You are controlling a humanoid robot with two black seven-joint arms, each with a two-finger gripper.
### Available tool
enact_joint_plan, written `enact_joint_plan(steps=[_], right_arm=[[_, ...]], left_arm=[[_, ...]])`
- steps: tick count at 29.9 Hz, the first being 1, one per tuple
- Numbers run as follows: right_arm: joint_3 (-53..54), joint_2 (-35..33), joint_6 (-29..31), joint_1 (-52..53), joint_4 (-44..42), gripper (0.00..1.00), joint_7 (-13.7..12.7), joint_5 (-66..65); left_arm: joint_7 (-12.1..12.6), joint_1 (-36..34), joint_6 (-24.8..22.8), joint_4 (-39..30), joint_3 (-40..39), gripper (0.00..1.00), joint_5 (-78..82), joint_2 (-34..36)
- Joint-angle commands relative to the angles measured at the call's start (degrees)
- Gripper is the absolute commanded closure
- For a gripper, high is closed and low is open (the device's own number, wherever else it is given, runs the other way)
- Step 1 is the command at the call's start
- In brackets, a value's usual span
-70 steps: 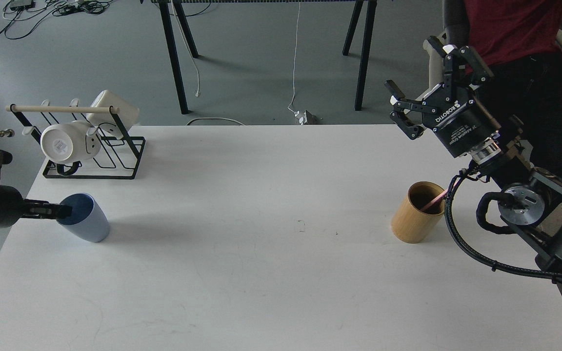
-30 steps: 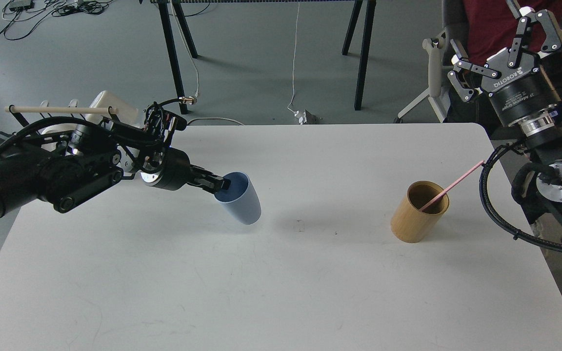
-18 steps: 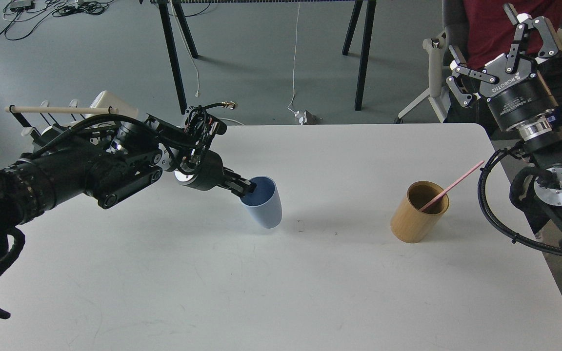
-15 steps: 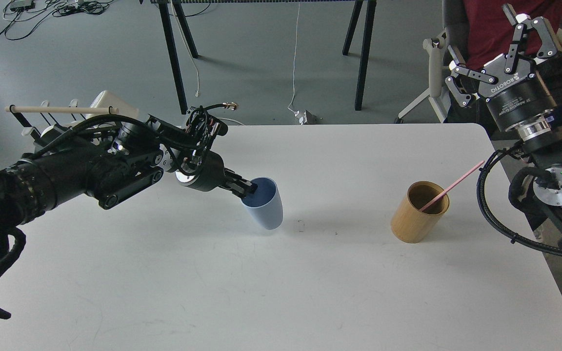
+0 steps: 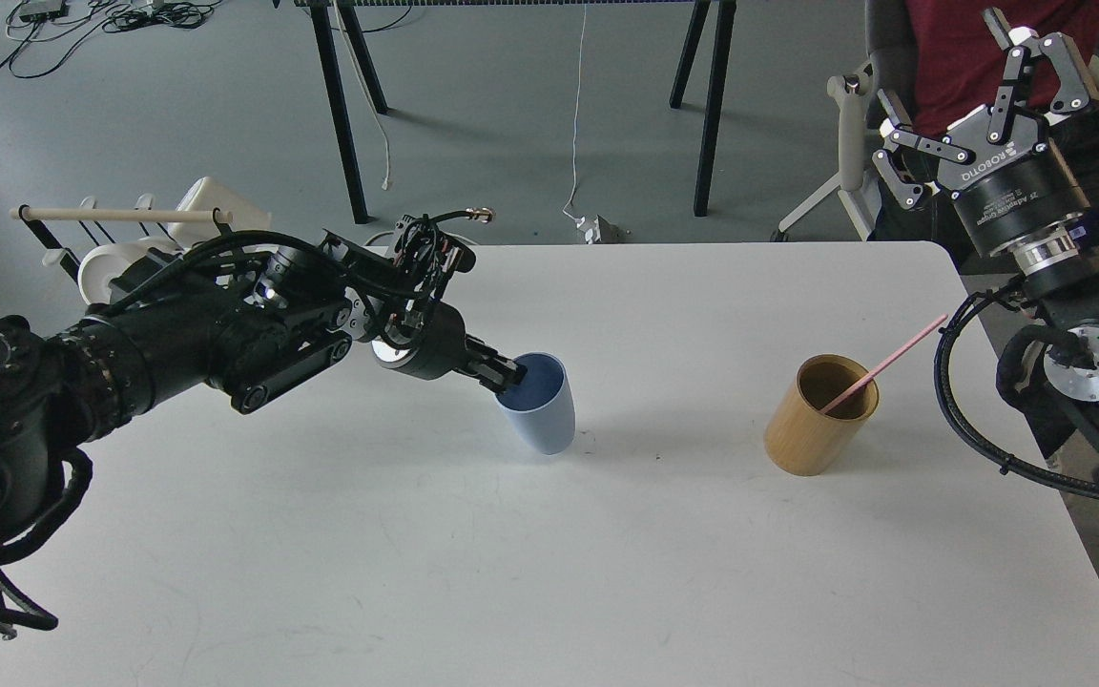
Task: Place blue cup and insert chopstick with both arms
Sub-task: 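Carry the blue cup toward the table center and set it down, then open the left gripper and withdraw it from the blue cup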
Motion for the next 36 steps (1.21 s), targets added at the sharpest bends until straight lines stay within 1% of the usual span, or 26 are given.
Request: enact_joint_plan(steps=[1,9,13,17,22,25,27,30,32,34,35,36], right_arm=[[-0.02,0.06,0.0,-0.04,-0.06,0.05,0.0,0.0],[-0.02,0.15,0.0,-0.04,-0.06,0.05,0.0,0.0],[-0.02,0.15,0.0,-0.04,-0.06,0.05,0.0,0.0],[-0.02,0.06,0.0,-0.04,-0.06,0.05,0.0,0.0],[-0.1,0.06,0.0,-0.04,-0.06,0.05,0.0,0.0],[-0.1,0.06,0.0,0.14,-0.06,0.05,0.0,0.0],[-0.1,-0.11,0.0,0.23,-0.06,0.05,0.0,0.0],[-0.28,-0.64,0.0,0.58,0.2,0.05,0.0,-0.44],[-0.37,-0.91,0.0,1.8,0.11,0.05,0.0,-2.53],[-0.19,-2.65,0.0,3.12,0.2,0.05,0.0,-7.53],[-0.19,-4.49,-1.36,3.74,0.29,0.05,0.0,-11.13],[-0.1,-5.9,-3.28,4.26,0.46,0.05,0.0,-14.21]], left_arm=[[0.0,0.02,0.0,0.15,0.9,0.97,-0.07,-0.19],[0.0,0.02,0.0,0.15,0.9,0.95,-0.07,-0.19],[0.0,-0.15,-0.17,-0.02,0.9,0.88,0.02,0.08],[0.0,-0.15,-0.4,-0.37,0.81,0.78,-0.07,0.43],[0.0,-0.24,-0.4,-0.64,0.55,0.7,-0.68,0.87],[0.0,-0.42,-0.4,-0.73,0.11,0.62,-0.95,1.3],[0.0,-0.5,-0.4,-0.73,-0.41,0.52,-1.65,2.09],[0.0,-0.5,-0.4,-0.73,-2.87,0.31,-6.11,2.89],[0.0,-0.5,-0.4,-0.55,-4.28,0.25,-10.24,4.02],[0.0,-0.16,-0.4,-0.55,-5.51,0.17,-15.16,6.04],[0.0,0.11,-0.4,-0.81,-6.12,0.14,-17.97,7.1],[0.0,0.11,-0.4,-1.25,-6.83,0.13,-20.7,7.98]])
